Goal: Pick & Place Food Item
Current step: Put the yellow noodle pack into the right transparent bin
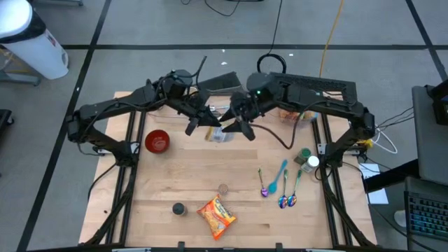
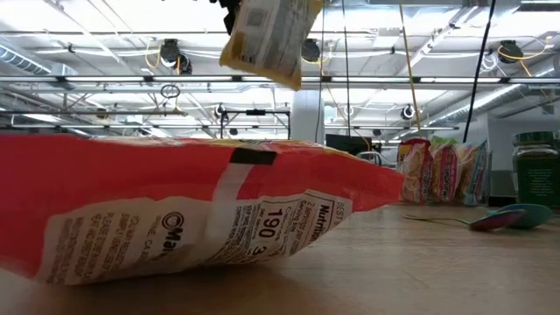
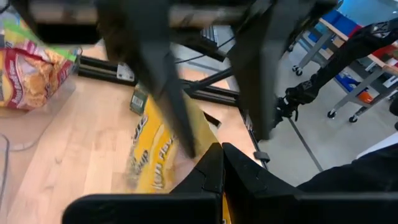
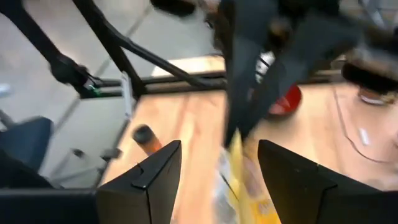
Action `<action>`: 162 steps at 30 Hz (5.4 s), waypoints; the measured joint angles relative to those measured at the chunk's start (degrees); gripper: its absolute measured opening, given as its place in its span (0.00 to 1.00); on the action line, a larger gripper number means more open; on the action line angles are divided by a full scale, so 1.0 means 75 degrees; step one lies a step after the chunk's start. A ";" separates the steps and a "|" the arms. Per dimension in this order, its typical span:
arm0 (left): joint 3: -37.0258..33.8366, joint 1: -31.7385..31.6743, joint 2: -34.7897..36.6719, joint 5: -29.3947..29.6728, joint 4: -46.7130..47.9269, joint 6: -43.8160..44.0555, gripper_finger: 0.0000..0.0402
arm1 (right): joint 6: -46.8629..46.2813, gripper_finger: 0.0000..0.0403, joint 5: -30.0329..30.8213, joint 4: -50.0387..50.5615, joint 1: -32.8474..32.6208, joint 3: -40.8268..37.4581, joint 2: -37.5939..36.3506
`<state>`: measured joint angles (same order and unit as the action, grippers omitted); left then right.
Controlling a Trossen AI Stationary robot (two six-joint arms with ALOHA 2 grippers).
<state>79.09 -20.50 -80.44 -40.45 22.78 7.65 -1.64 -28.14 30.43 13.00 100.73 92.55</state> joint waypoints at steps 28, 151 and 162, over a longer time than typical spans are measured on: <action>0.0012 0.0010 0.0019 0.0210 0.0237 -0.0062 0.00 | 0.0368 0.12 0.0547 0.0613 0.0002 -0.0012 -0.0051; 0.0006 -0.2793 0.1488 0.0612 0.1114 -0.0558 0.44 | -0.5901 0.00 0.8615 -0.2325 0.2636 -0.6819 -0.3907; 0.0006 -0.2793 0.1488 0.0677 0.1111 -0.0560 0.44 | -0.5827 0.00 0.8302 -0.2370 0.2820 -0.6819 -0.3479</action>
<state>79.13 -41.45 -69.28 -35.37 31.11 3.45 -45.34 34.13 12.65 34.15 49.58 66.45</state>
